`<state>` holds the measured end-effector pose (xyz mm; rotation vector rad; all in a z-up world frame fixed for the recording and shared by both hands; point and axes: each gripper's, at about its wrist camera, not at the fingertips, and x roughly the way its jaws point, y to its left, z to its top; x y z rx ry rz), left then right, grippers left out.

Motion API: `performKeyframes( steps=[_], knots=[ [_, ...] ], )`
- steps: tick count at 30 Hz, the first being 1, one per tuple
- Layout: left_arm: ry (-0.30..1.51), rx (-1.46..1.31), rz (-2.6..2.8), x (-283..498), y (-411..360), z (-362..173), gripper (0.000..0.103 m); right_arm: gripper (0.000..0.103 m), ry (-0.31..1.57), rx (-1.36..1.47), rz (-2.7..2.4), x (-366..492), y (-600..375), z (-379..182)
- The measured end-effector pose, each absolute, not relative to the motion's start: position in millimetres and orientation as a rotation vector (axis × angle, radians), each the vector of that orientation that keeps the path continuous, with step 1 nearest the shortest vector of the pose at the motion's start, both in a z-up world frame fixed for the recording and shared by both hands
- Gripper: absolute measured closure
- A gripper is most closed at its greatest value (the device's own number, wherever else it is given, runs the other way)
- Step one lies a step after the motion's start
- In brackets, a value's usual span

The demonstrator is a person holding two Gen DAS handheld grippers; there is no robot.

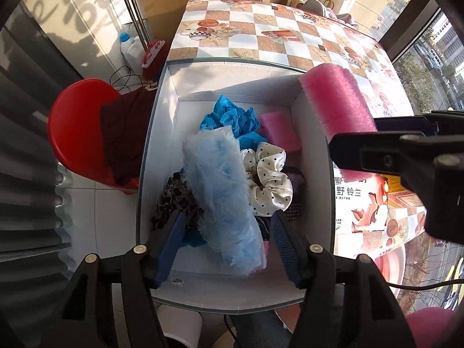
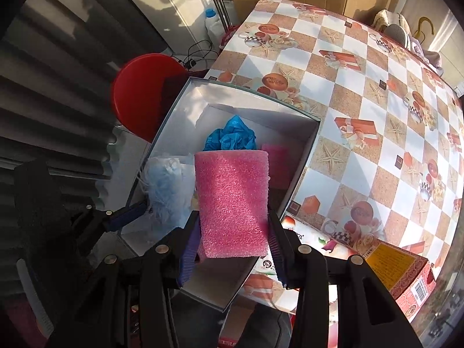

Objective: Organize soft objects
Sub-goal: 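Open both tools to drop the puff and sponge into the box, then withdraw both tools upward from the box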

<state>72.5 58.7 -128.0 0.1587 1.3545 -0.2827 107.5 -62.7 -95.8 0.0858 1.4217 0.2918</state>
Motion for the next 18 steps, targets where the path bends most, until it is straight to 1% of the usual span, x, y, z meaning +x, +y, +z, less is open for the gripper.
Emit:
performKeyframes(
  steps=[1, 2, 5, 7, 8, 12, 18],
  knots=[
    [1.348, 0.151, -0.291, 72, 59, -126, 0.017, 0.029, 1.418, 0.086, 0.285, 107, -63, -95],
    [1.353, 0.141, -0.293, 72, 60, -126, 0.017, 0.02, 1.409, 0.076, 0.263, 107, -64, -93],
    [1.355, 0.189, -0.253, 73, 60, -127, 0.014, 0.019, 1.387, 0.094, 0.232, 107, -72, -89],
    [1.335, 0.208, -0.232, 73, 62, -124, 0.013, 0.004, 1.385, 0.102, 0.205, 106, -76, -86],
    [1.331, 0.201, -0.234, 73, 63, -121, 0.013, 0.0, 1.376, 0.097, 0.187, 104, -78, -83],
    [1.281, 0.192, -0.24, 73, 67, -105, 0.013, 0.0, 1.331, 0.078, 0.142, 92, -82, -68],
    [1.268, 0.194, -0.263, 76, 68, -95, 0.013, 0.0, 1.313, 0.108, 0.117, 81, -80, -63]
  ],
)
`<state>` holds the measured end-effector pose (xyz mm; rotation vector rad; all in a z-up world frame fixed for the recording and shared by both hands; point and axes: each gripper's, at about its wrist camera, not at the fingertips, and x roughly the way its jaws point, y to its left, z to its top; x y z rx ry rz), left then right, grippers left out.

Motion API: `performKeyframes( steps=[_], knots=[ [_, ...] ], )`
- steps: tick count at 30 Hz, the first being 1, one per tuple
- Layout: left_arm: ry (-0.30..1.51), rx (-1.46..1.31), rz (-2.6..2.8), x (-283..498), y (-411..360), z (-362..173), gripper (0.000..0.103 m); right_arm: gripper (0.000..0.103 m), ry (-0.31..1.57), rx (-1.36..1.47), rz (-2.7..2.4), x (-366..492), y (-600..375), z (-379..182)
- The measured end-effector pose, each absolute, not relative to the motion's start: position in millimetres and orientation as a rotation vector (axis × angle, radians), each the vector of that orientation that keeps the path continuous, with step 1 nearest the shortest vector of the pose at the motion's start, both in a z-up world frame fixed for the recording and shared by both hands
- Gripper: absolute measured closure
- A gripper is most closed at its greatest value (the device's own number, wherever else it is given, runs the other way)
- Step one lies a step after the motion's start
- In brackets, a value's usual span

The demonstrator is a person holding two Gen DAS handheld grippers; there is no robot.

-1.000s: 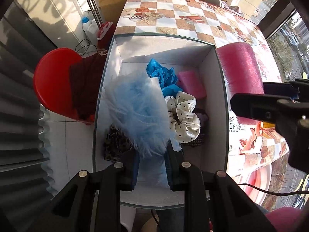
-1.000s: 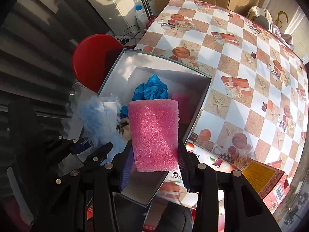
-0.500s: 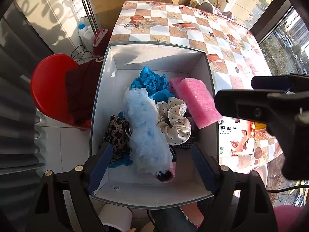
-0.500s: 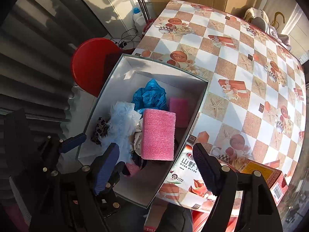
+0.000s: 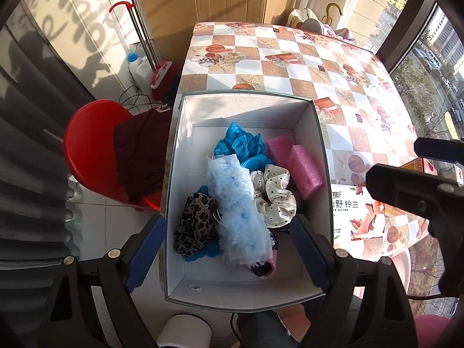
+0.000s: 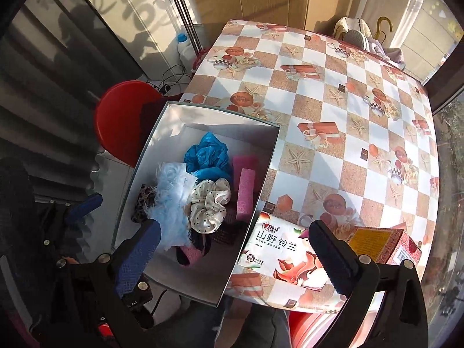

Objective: Organize soft objects
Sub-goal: 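Withdraw both tools upward from the box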

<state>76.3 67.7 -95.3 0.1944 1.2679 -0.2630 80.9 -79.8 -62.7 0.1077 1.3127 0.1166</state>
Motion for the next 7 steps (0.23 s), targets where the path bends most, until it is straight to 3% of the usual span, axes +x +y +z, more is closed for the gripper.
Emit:
performKeyframes(
  steps=[7],
  knots=[
    [1.173, 0.113, -0.292, 76, 76, -88, 0.013, 0.0, 1.308, 0.181, 0.082, 71, -92, -62]
  ],
)
